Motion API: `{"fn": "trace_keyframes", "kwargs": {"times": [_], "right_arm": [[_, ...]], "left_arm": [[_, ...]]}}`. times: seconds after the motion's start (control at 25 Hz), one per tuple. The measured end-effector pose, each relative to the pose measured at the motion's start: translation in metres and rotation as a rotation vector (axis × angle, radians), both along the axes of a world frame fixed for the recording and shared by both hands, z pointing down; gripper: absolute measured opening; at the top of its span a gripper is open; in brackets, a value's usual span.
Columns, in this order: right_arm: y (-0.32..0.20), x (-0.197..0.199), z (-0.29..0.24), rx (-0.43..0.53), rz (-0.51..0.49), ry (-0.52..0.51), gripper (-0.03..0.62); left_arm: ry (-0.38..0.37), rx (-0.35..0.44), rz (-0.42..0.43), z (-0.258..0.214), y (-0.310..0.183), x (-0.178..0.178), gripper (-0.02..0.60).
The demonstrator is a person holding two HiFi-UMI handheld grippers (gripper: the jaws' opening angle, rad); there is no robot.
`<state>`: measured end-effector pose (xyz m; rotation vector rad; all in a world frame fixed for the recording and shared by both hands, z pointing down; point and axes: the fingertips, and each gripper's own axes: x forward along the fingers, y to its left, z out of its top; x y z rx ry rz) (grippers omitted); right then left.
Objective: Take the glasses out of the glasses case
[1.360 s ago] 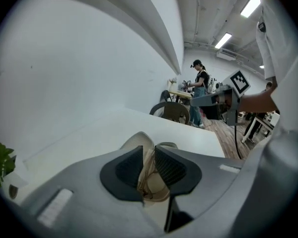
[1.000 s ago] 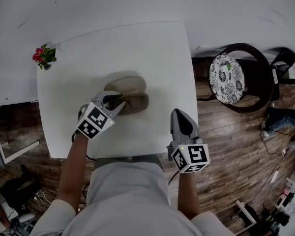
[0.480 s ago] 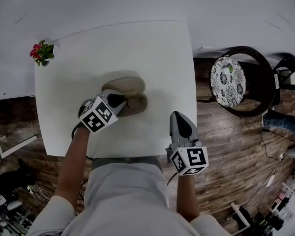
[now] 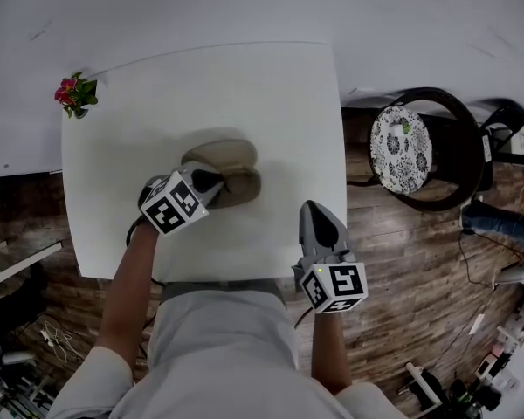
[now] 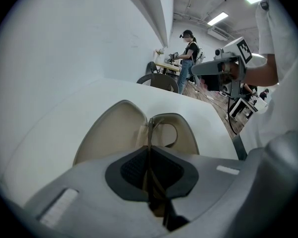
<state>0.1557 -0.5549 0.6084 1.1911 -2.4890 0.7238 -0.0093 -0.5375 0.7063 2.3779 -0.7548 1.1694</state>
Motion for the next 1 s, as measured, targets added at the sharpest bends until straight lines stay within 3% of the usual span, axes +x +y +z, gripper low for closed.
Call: {"fn": "trace_keyframes", "kwargs": {"times": [0.56,1.0], "right_arm": [[0.012,-0.020,-0.021,0.046,-0.034,-0.017,0.003],[0.017,-0.034,-0.045,0.102,-0.053,-0.026,0.003]], "left_arm": [[0.041,0.198,-0.135,-0.055,-0.009,-0.021,0.025],[0.109,0.418,-0.359,-0.125,-0.008,-0.057,0.025]]}}
